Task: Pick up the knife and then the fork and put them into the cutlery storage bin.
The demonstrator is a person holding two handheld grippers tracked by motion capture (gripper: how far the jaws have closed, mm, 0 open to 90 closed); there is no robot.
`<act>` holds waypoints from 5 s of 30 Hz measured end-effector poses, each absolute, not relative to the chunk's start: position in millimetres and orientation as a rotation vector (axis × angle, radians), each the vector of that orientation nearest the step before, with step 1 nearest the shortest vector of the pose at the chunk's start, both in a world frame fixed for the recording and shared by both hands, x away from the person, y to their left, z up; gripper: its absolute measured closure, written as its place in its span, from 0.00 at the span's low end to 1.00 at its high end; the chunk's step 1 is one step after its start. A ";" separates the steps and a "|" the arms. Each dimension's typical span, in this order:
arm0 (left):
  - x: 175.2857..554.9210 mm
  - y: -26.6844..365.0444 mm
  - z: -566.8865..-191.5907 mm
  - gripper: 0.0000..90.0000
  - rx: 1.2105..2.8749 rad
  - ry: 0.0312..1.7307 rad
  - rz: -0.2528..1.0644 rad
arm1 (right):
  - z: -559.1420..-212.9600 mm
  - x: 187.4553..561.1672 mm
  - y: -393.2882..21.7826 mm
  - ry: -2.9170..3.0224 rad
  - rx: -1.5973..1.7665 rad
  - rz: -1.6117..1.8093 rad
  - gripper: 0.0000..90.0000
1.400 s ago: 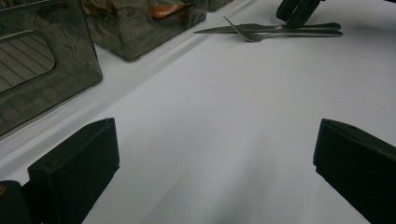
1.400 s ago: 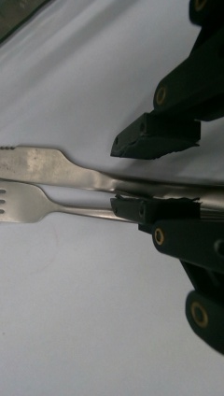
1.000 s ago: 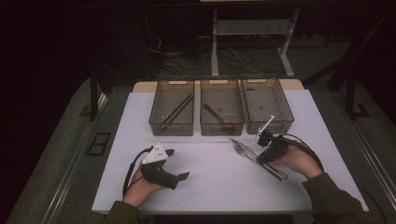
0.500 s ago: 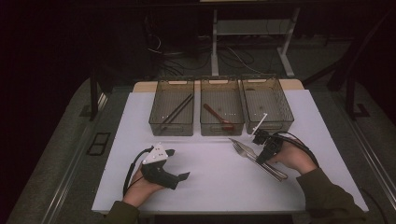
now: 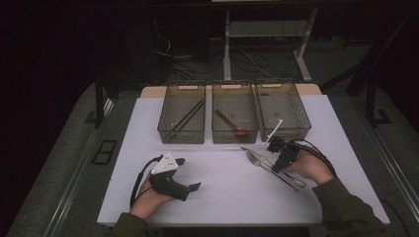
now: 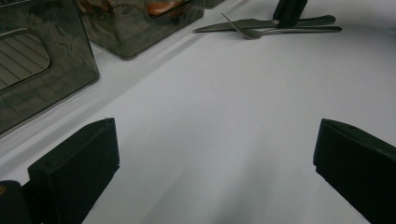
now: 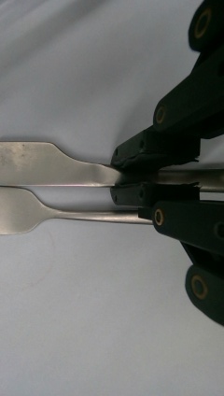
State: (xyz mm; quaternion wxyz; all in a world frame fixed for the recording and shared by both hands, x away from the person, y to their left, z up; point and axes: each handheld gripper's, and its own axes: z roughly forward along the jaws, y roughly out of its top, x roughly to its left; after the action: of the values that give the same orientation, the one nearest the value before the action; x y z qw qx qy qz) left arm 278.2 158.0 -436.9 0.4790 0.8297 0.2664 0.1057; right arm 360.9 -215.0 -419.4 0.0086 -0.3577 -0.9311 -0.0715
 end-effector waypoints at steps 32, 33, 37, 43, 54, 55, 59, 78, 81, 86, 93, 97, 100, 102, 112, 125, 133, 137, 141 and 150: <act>277.2 159.1 -435.9 0.00 2.019 0.655 0.260 | -391.6 345.4 -279.4 -2.815 -1.174 -0.879 0.88; 277.2 159.2 -435.9 0.00 2.019 0.655 0.260 | -391.2 345.4 -280.5 -2.808 -1.181 -0.898 0.88; 277.2 159.7 -435.8 0.00 2.019 0.656 0.257 | -389.7 345.6 -285.1 -2.781 -1.191 -0.963 0.88; 276.9 160.0 -436.3 0.00 2.019 0.656 0.253 | -389.2 346.9 -293.6 -2.736 -1.217 -1.085 0.88; 277.2 162.2 -437.0 0.00 2.017 0.656 0.241 | -385.8 347.8 -306.0 -2.663 -1.268 -1.298 0.88; 277.4 162.2 -437.5 0.00 2.013 0.657 0.239 | -385.5 348.0 -307.0 -2.659 -1.272 -1.313 0.88; 278.4 163.3 -438.6 0.00 1.997 0.666 0.212 | -384.2 348.5 -310.1 -2.638 -1.288 -1.371 0.88; 279.1 164.4 -438.7 0.00 1.973 0.678 0.198 | -362.8 357.2 -316.8 -2.629 -1.319 -1.526 0.88; 279.3 164.3 -438.6 0.00 1.977 0.679 0.199 | -357.5 361.0 -317.0 -2.628 -1.327 -1.539 0.88; 279.1 164.0 -438.5 0.00 1.978 0.678 0.201 | -346.6 369.5 -316.6 -2.635 -1.338 -1.566 0.88; 279.2 163.8 -438.6 0.00 1.978 0.675 0.197 | -334.2 387.0 -315.3 -2.647 -1.360 -1.564 0.88; 279.1 164.2 -438.4 0.00 1.979 0.674 0.200 | -329.2 399.9 -314.5 -2.664 -1.391 -1.543 0.88; 279.3 164.2 -438.4 0.00 1.979 0.674 0.200 | -326.9 409.2 -314.6 -2.672 -1.410 -1.541 0.88; 279.2 164.1 -438.3 0.00 1.980 0.673 0.200 | -326.0 415.0 -315.4 -2.669 -1.420 -1.542 0.88; 279.0 163.9 -438.3 0.00 1.980 0.669 0.198 | -326.1 443.0 -319.5 -2.684 -1.495 -1.500 0.88; 278.9 163.6 -438.5 0.00 1.985 0.667 0.196 | -349.6 464.7 -326.5 -2.704 -1.579 -1.333 0.88; 278.4 163.0 -438.8 0.00 1.985 0.665 0.201 | -364.3 470.4 -323.7 -2.747 -1.585 -1.209 0.88; 278.3 163.1 -438.6 0.00 1.987 0.664 0.202 | -373.1 472.8 -323.0 -2.753 -1.593 -1.137 0.88; 278.3 163.4 -438.4 0.00 1.990 0.665 0.201 | -380.2 475.1 -322.6 -2.753 -1.607 -1.069 0.88; 278.2 162.9 -438.6 0.00 1.993 0.662 0.204 | -387.4 478.7 -318.5 -2.771 -1.590 -0.982 0.88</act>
State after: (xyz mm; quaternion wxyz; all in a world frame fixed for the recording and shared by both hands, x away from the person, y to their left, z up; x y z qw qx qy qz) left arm 278.2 162.9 -438.6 0.4934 0.8217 0.2728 0.0840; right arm 478.7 -318.5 -387.4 -0.1000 -0.4733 -0.8249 -0.2923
